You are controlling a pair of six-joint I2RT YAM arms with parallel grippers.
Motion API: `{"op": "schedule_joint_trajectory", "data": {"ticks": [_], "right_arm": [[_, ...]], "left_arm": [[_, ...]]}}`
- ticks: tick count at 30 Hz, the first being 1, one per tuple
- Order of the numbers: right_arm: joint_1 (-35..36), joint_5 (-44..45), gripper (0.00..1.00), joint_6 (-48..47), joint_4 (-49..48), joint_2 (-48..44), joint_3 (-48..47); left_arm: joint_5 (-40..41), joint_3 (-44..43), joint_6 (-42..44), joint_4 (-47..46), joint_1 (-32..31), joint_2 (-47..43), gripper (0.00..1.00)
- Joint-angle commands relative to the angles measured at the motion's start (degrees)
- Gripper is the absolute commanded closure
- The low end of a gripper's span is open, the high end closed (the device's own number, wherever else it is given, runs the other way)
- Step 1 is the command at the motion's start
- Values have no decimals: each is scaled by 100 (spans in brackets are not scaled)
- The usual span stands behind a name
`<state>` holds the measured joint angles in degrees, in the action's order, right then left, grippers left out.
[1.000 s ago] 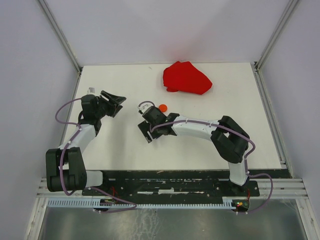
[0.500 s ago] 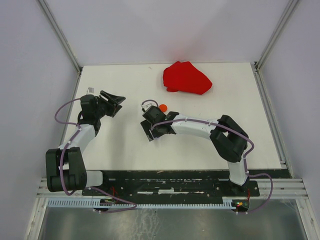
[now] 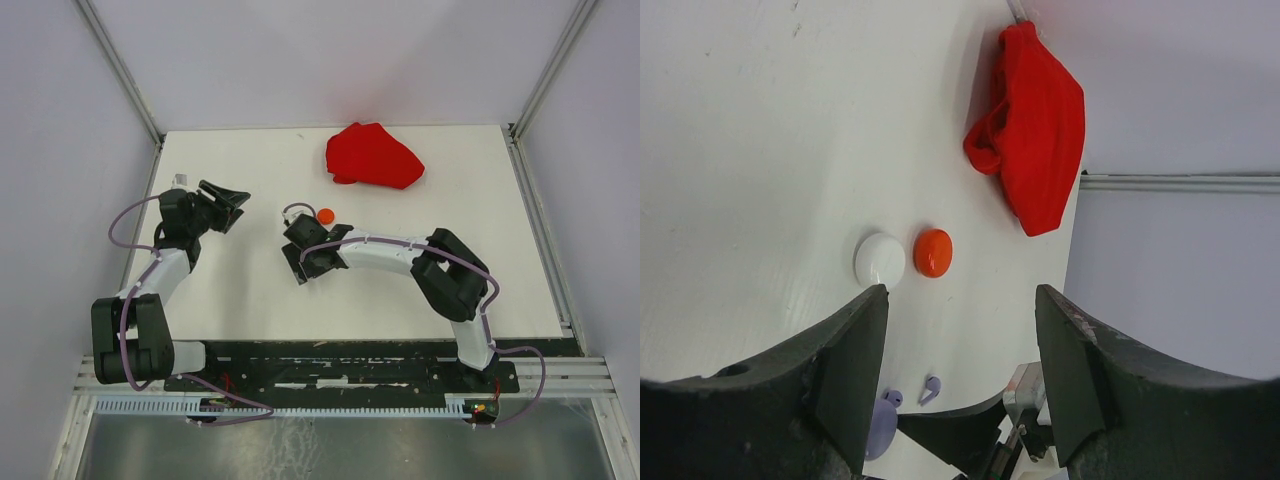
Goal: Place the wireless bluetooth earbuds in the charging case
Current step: Adjust the charging case at the center of the board.
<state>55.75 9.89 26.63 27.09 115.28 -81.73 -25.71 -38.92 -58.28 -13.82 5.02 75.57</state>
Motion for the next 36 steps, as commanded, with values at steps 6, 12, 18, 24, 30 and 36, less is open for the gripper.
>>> {"op": "schedule_joint_trajectory", "data": {"ticks": [6,12,18,24,30,36], "right_arm": [[-62,-92,29,115,6,129,-323],[-113,-117,35,59,55,201,-383],[-139,-130,40,-147,64,242,-436],[-155,-306,45,-631,86,315,-585],[-154,-764,47,-1651,8,366,-688],[-250,-1329,46,-2568,12,462,-794]], "left_arm": [[-157,27,-143,-294,54,-78,33],[-154,7,-149,-296,75,-69,33],[-163,16,-153,-296,93,-77,33],[-162,50,-163,-305,124,-95,33],[-150,86,-181,-314,145,-148,33],[-137,124,-193,-305,149,-206,33]]}}
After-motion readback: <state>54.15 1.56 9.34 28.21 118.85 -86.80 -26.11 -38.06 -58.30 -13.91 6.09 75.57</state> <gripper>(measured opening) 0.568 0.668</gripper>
